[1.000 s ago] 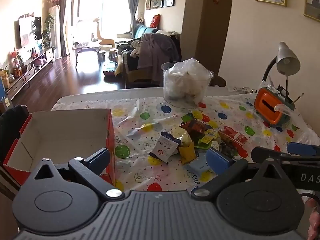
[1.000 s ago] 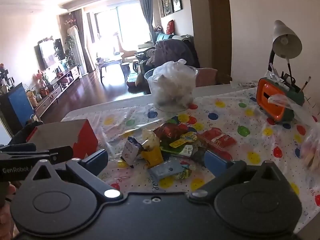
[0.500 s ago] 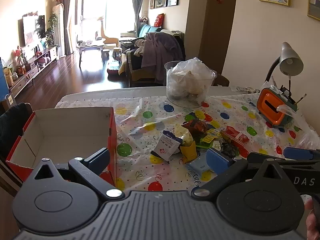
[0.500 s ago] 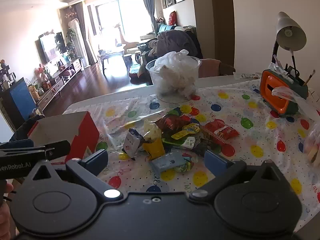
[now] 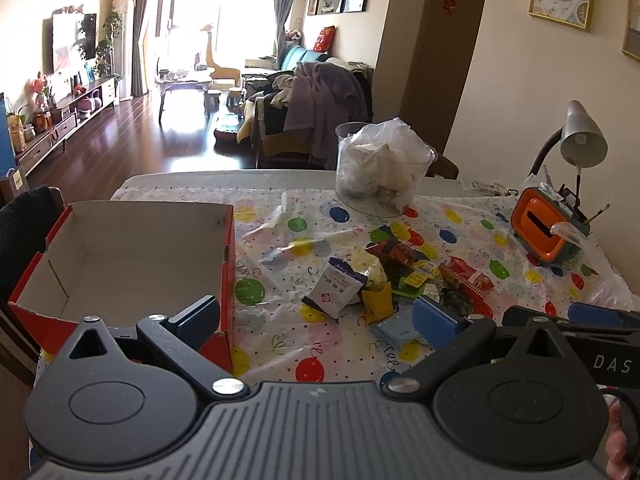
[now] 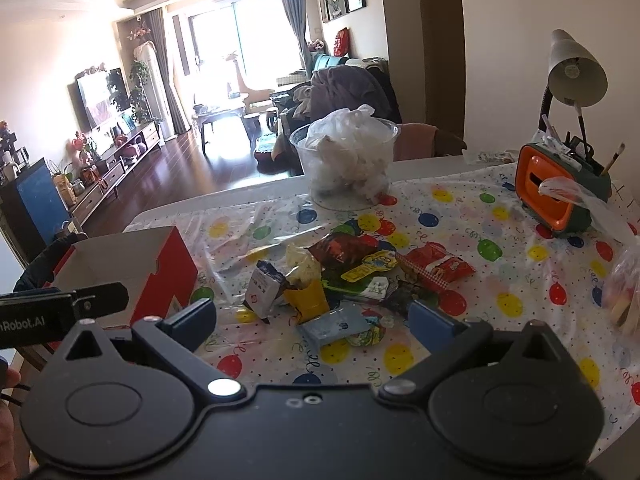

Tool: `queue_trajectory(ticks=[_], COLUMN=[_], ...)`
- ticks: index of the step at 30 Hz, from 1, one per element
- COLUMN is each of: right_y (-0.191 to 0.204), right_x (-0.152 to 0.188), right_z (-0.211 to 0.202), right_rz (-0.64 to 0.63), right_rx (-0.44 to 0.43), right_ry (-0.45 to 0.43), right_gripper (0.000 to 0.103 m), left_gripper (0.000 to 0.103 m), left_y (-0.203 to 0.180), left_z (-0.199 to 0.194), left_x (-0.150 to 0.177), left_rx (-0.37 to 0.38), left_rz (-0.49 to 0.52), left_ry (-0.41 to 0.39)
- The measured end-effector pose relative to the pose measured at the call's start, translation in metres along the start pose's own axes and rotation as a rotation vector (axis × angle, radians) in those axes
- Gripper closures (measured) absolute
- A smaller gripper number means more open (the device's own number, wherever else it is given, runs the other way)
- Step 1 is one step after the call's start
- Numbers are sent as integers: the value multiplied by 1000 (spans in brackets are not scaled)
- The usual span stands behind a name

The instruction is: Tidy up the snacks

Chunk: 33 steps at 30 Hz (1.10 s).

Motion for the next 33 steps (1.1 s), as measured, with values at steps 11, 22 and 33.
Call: queue_trajectory(ticks=[11, 22, 33], right_y=[5, 8, 13], right_x=[-2, -7, -7], right_z=[-3, -4, -7], right_rz=[-19, -21, -19], right_rx=[2, 4, 10], right_ry=[-24, -38, -55], right_gripper=[0, 0, 0], left_gripper=[0, 0, 0], left_y=[-2, -2, -3], left_z=[-4, -5, -3], left_x=[0, -3, -8], left_rx=[5, 7, 41], left_rz=[27, 40, 67], left_ry=[-17, -27, -34])
Point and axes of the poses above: each gripper's, at about its wrist camera, not at the fingertips, and z roughly the way its jaws point, y to its left, x to its underside, the point moved 7 cm from there along z, roughly the way its jaws point, and after that the axes turned 8 degrees about -z, right-handed, at the moved point
